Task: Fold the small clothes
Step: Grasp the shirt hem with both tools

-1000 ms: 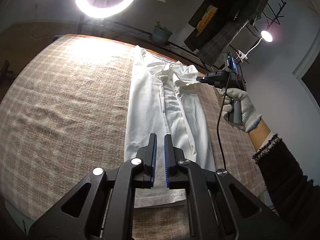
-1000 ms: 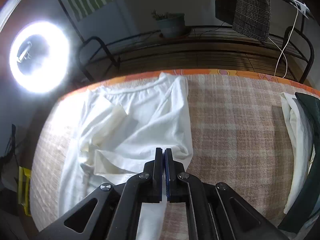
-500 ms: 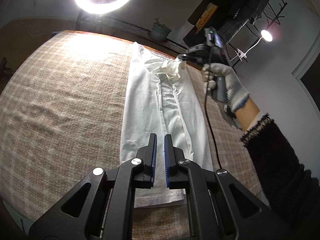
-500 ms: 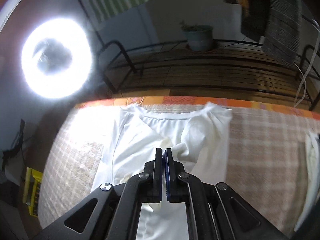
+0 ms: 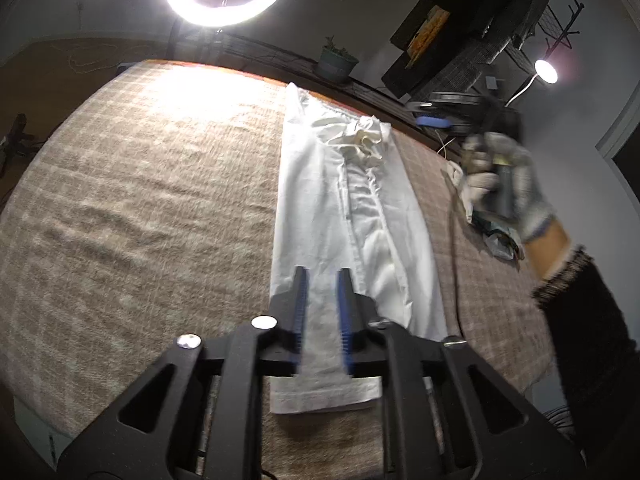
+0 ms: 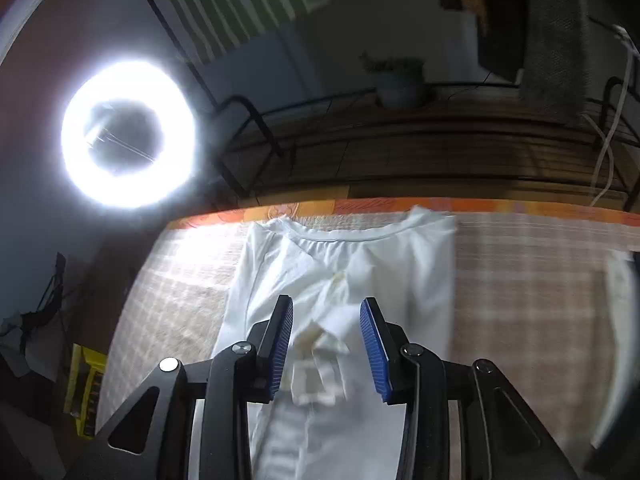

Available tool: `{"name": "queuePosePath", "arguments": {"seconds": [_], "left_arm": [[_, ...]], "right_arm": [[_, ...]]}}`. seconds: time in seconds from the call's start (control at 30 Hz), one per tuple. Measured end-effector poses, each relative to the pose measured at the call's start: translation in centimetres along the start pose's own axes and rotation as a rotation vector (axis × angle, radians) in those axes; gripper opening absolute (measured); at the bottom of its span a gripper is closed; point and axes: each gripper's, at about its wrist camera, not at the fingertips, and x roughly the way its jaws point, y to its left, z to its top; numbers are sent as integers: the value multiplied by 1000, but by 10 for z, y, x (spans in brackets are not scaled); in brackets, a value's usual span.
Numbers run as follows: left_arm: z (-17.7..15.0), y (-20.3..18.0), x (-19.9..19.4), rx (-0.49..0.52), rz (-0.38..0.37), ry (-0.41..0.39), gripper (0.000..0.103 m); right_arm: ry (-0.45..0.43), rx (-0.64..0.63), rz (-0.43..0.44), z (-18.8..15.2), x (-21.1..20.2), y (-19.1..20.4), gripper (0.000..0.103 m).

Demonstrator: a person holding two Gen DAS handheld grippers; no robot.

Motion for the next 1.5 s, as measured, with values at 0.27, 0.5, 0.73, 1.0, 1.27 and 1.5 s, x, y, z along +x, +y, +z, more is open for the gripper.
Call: {"name": "queuePosePath", "arguments": {"seconds": [0.27, 0.5, 0.73, 1.0, 1.27, 1.5], "left_arm": [[-24, 22, 17, -44, 0, 117, 36], [-51, 36, 34, -82, -11, 225, 36], [-66, 43, 42, -153, -71, 290, 36], [-67, 35, 58, -131, -95, 321, 3], [-63, 26, 25, -72, -110, 217, 2], [-68, 33, 49, -112, -93, 298, 2]], "right_arm": [[44, -12, -63, -124, -117, -8, 46], [212, 41, -4, -248, -128, -8, 51], [302, 96, 94, -296, -111, -4, 52], [337, 45, 175, -317, -101, 13, 4], [256, 65, 241, -308, -140, 9, 1], [360, 109, 179, -322, -107, -9, 0]]}}
